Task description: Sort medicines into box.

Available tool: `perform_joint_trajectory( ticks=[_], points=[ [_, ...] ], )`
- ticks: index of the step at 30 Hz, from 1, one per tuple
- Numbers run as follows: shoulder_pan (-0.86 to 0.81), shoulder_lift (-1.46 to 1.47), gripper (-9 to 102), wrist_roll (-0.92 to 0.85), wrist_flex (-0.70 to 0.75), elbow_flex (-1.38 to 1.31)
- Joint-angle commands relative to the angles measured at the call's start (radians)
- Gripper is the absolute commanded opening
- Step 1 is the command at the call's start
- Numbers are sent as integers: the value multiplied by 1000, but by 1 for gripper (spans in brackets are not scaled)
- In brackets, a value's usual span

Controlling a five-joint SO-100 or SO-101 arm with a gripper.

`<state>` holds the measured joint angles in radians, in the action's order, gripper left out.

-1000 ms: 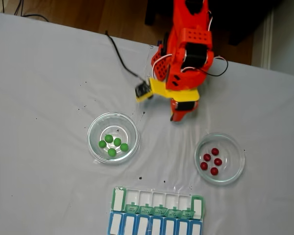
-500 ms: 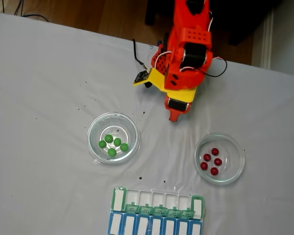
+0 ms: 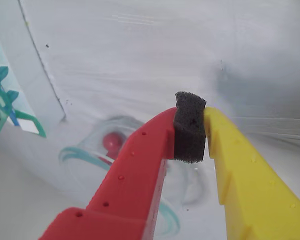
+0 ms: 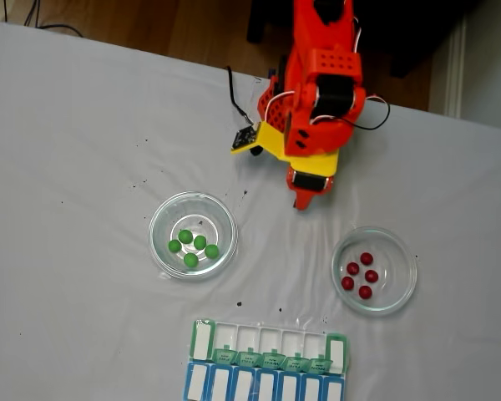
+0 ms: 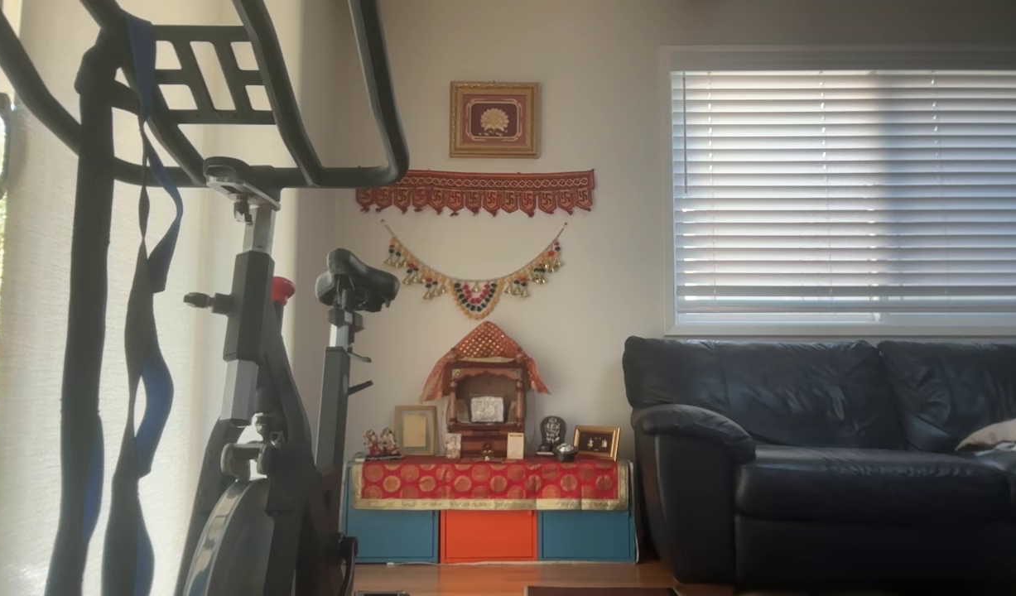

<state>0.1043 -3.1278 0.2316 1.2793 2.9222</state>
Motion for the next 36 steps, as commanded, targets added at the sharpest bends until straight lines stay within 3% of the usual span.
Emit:
perform_joint_trajectory(
  ticks=[1,9,17,26,36],
  points=[
    [-5,8,1,-3,-51,-35],
    [-8,6,1,-74,-150,-34],
    [-32,8,1,-176,-40,-130],
    [-49,3,1,-310,-35,-156],
    [18,3,1,-414,100,-365]
  ],
)
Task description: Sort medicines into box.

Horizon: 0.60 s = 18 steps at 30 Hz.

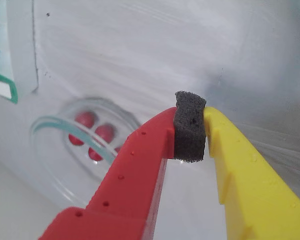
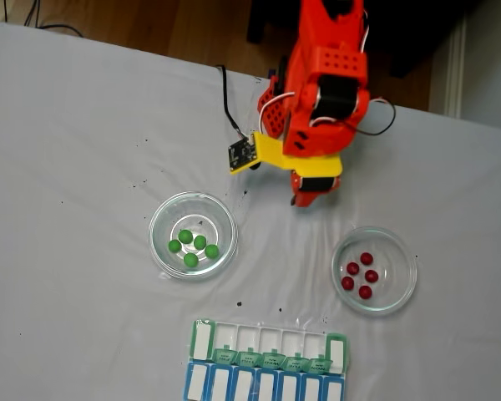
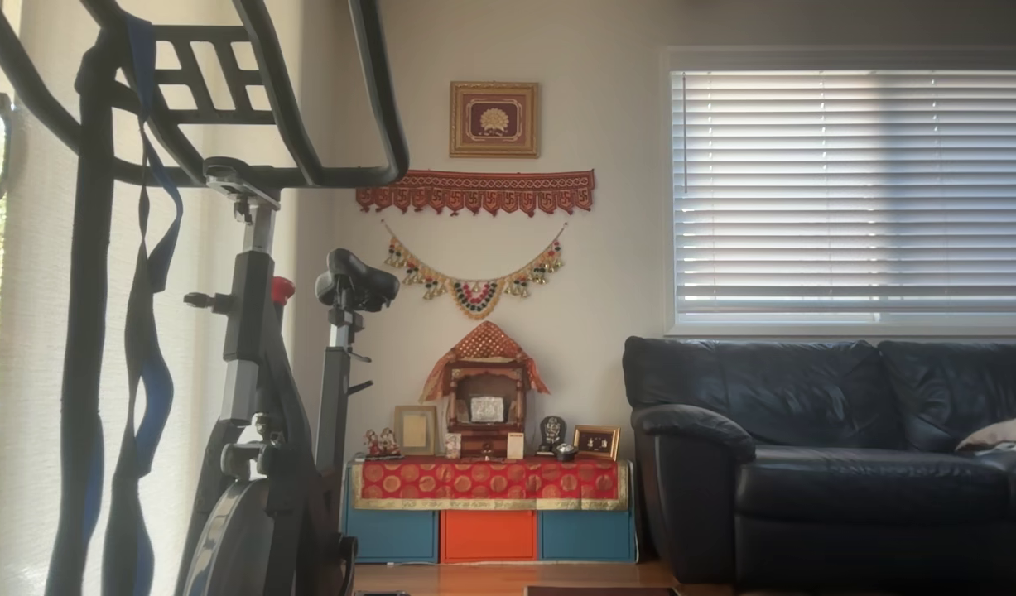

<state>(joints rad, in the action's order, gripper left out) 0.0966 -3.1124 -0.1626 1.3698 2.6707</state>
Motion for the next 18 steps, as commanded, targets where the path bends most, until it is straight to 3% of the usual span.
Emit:
perform_joint_trajectory(
  ticks=[1,11,18],
  points=[
    [37,-12,1,-28,8,-126],
    [140,-3,1,-236,35,-278],
    [224,199,1,-279,34,-442]
  ],
)
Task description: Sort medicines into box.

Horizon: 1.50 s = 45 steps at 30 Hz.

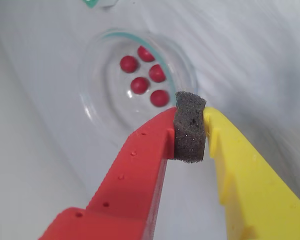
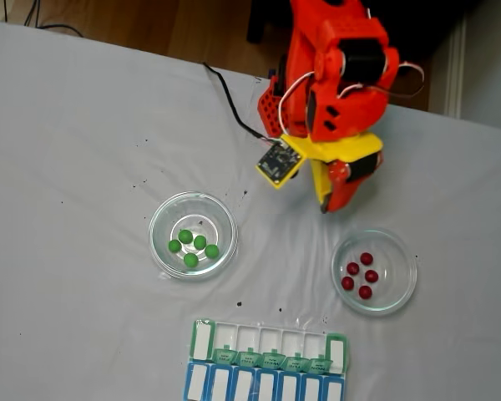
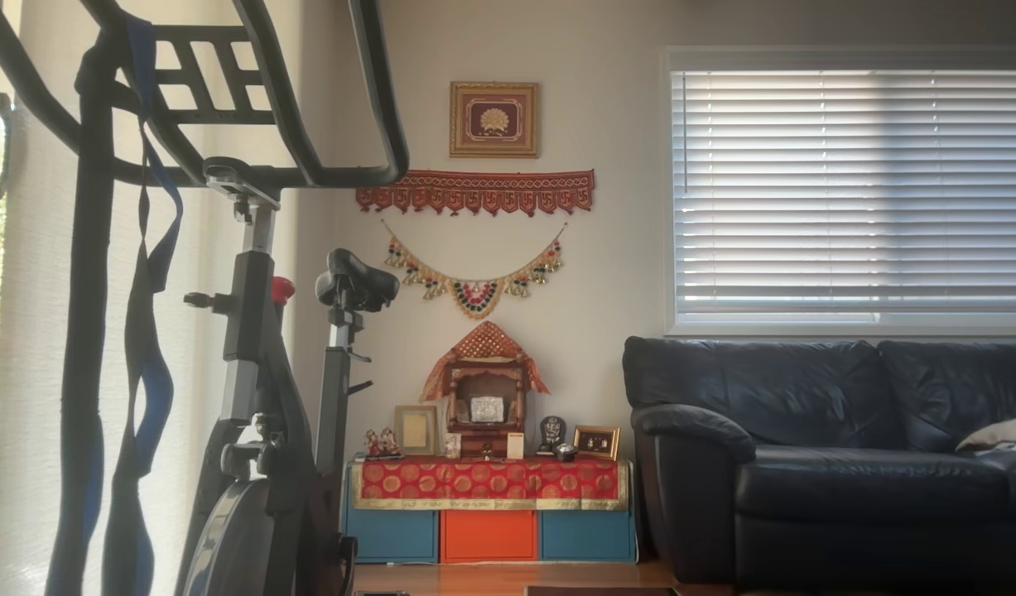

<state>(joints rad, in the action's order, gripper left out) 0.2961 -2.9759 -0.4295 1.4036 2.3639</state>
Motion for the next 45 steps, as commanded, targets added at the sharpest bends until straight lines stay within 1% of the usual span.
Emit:
perform_joint_trajectory(
  ticks=[1,4,8,12,20,24,26,30,34,38,40,43,45],
  points=[
    [31,100,1,-15,0,-169],
    [43,209,1,-32,-2,-256],
    [77,397,1,-57,-51,-351],
    [92,574,1,-74,-37,-471],
    [143,637,1,-114,-71,-482],
    [172,670,2,-100,-91,-499],
    [184,715,1,-87,-66,-543],
    [198,839,1,-83,89,-687],
    [198,831,1,-18,18,-680],
    [207,834,1,12,12,-684],
    [218,830,5,18,0,-663],
    [210,779,5,38,-100,-588],
    [215,775,5,43,-117,-572]
  ],
)
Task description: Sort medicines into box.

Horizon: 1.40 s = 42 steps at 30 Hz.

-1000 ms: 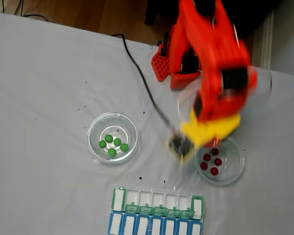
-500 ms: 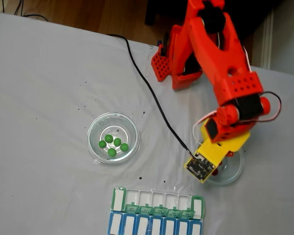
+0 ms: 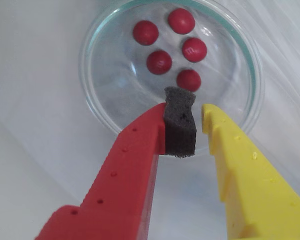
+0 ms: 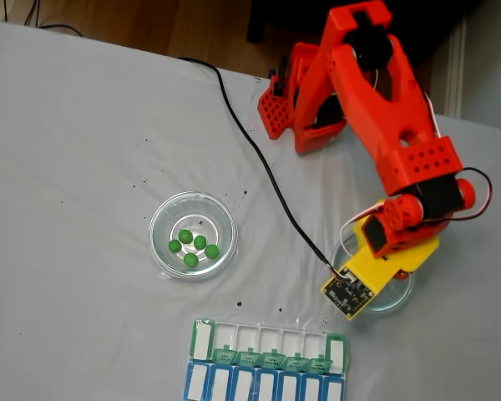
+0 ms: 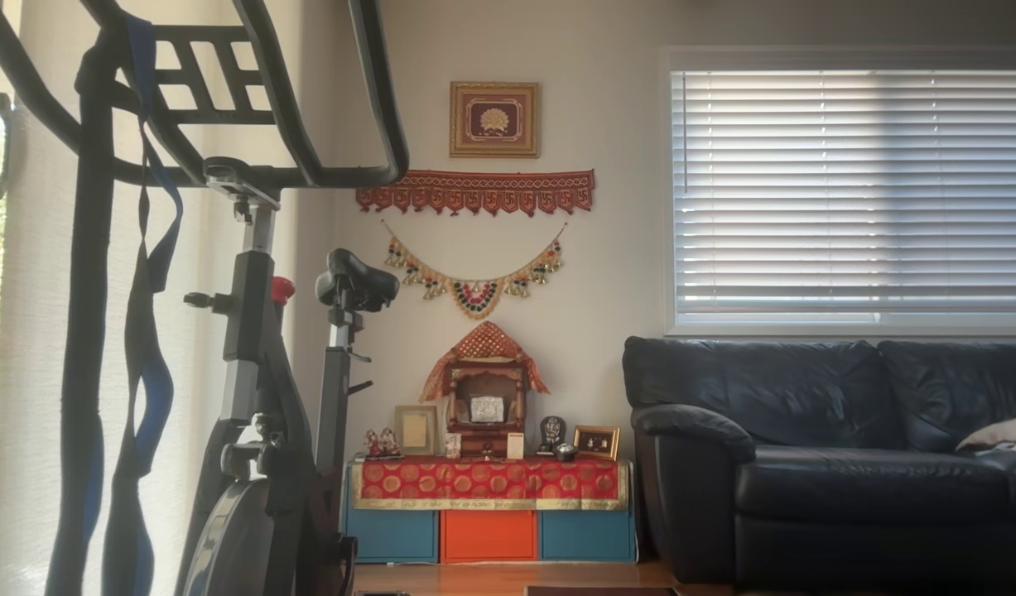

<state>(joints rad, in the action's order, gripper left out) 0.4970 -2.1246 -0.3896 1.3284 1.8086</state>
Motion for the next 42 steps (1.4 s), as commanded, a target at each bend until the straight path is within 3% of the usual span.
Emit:
perform_joint_trajectory(
  ticks=[1,14,42],
  points=[
    [20,-77,5,-5,-37,-14],
    [75,54,10,-61,40,-60],
    [135,158,24,-272,-110,26]
  ],
)
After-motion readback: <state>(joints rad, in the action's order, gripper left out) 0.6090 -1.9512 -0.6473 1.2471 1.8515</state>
